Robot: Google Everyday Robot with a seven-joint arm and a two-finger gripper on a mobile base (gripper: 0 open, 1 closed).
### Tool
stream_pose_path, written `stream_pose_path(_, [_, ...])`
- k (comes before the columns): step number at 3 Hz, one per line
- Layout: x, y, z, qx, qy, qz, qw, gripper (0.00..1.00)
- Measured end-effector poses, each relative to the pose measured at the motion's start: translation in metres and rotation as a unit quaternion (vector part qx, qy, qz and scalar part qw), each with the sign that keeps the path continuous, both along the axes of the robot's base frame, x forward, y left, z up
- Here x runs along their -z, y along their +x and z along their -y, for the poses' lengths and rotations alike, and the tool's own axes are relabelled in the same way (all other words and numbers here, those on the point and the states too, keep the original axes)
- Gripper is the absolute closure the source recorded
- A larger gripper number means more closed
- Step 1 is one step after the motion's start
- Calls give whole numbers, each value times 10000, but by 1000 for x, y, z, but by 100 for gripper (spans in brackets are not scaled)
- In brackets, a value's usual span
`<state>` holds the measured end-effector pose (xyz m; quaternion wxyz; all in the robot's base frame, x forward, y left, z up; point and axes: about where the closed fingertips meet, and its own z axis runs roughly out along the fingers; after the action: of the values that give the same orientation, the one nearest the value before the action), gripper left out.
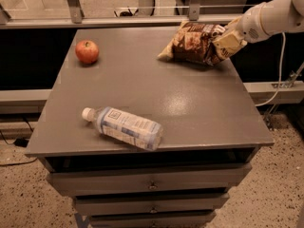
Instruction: Move brown chip bag near apple
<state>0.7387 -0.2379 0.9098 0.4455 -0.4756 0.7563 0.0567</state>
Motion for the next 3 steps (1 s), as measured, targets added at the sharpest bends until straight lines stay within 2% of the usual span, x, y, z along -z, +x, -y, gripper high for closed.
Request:
stream_pose_path(1, [-29,-25,-23,42,203,41,9998,100])
stream_pose_path(3, [-30,-21,-31,81,303,117,9994,100])
